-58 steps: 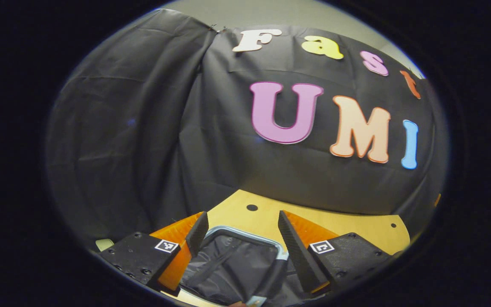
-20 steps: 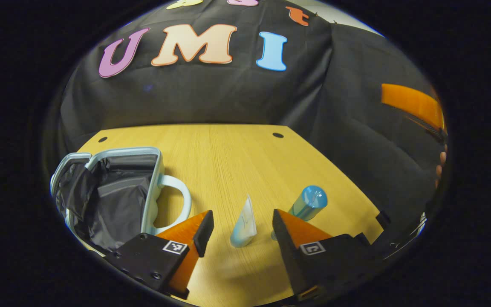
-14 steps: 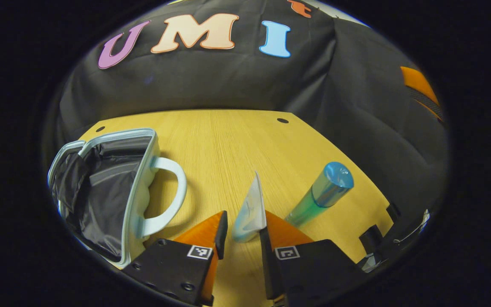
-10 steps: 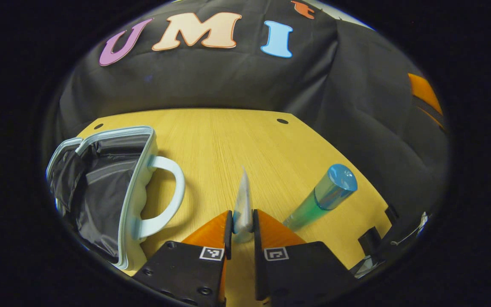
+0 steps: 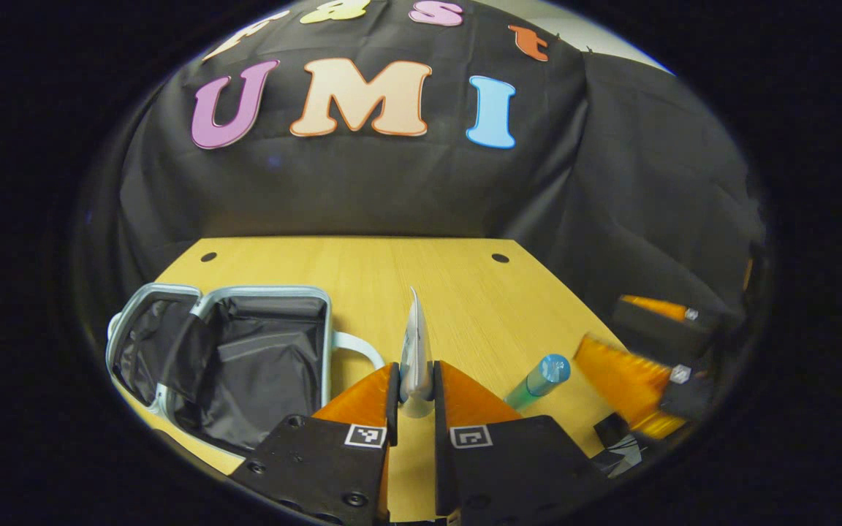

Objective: First open the suitcase, pack the skin care products into it, and then close the suitcase.

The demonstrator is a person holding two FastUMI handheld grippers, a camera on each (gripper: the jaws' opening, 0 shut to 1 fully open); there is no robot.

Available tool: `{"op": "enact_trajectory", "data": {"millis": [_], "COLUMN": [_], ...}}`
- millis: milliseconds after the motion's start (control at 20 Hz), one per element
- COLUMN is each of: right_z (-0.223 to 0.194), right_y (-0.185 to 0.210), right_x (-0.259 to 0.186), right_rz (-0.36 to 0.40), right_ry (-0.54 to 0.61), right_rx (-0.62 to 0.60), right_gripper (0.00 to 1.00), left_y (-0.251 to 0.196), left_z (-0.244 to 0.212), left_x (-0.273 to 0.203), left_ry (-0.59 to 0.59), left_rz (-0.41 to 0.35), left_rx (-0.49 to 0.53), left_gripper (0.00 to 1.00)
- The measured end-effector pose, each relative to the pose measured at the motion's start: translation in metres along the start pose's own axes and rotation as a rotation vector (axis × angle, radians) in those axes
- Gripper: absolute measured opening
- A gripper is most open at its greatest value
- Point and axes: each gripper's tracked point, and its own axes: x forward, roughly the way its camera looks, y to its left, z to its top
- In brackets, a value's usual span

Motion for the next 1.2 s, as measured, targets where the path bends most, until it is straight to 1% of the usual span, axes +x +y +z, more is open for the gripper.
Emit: {"op": "enact_trajectory", "data": {"millis": [100,200,300,400,450,550,600,700,750,800,900,1150,1200], "right_z": [-0.021,-0.049,-0.072,-0.083,-0.084,-0.084,-0.085,-0.081,-0.075,-0.065,-0.043,0.01,0.016], "right_y": [0.005,0.01,0.012,0.012,0.014,0.015,0.016,0.022,0.026,0.03,0.041,0.084,0.094], "right_x": [0.008,0.016,0.021,0.027,0.029,0.034,0.033,0.031,0.031,0.031,0.027,0.02,0.02], "right_rz": [0.018,0.041,0.062,0.074,0.088,0.09,0.095,0.123,0.128,0.132,0.146,0.19,0.2], "right_ry": [0.041,0.105,0.157,0.179,0.184,0.185,0.191,0.22,0.219,0.218,0.202,0.159,0.159], "right_rx": [-0.004,0.004,0.019,0.033,0.052,0.062,0.066,0.092,0.095,0.087,0.079,0.12,0.127], "right_gripper": [0.99,0.99,0.97,0.84,0.69,0.53,0.51,0.52,0.48,0.5,0.5,0.5,0.48], "left_y": [0.011,0.022,0.034,0.047,0.052,0.065,0.072,0.082,0.092,0.103,0.126,0.17,0.173], "left_z": [0.006,0.009,0.01,0.008,0.006,0.001,0.0,-0.003,-0.008,-0.011,-0.021,-0.069,-0.076], "left_x": [-0.012,-0.024,-0.036,-0.044,-0.047,-0.05,-0.051,-0.047,-0.043,-0.041,-0.037,-0.028,-0.025], "left_ry": [-0.001,-0.002,0.002,0.013,0.023,0.047,0.058,0.072,0.09,0.107,0.156,0.366,0.391], "left_rz": [0.029,0.062,0.097,0.129,0.141,0.165,0.173,0.185,0.196,0.207,0.225,0.228,0.218], "left_rx": [-0.012,-0.021,-0.018,-0.012,-0.012,-0.013,-0.017,-0.026,-0.028,-0.023,-0.015,-0.023,-0.027], "left_gripper": [0.17,0.17,0.17,0.17,0.17,0.17,0.17,0.17,0.17,0.17,0.17,0.18,0.18]}}
